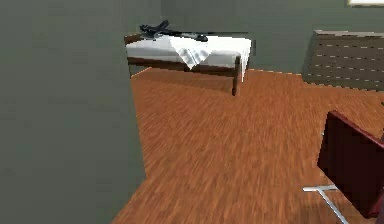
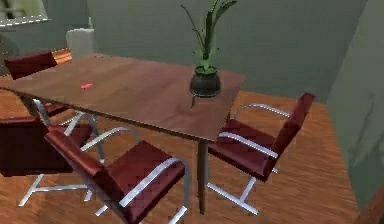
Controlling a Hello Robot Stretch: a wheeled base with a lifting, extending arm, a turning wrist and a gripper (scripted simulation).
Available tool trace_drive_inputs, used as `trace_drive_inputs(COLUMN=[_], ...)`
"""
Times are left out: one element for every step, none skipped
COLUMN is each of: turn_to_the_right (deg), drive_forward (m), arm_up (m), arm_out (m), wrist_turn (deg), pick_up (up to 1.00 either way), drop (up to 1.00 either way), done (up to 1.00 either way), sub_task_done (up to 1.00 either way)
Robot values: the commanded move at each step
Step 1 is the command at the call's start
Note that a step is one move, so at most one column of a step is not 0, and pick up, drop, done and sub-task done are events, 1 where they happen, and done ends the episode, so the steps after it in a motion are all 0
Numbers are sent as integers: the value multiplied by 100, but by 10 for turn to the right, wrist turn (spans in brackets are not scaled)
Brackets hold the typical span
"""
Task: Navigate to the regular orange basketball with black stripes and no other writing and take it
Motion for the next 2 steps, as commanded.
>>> trace_drive_inputs(turn_to_the_right=[0, 0], drive_forward=[100, 25], arm_up=[0, 0], arm_out=[0, 0], wrist_turn=[0, 0], pick_up=[0, 0], drop=[0, 0], done=[0, 0], sub_task_done=[0, 0])
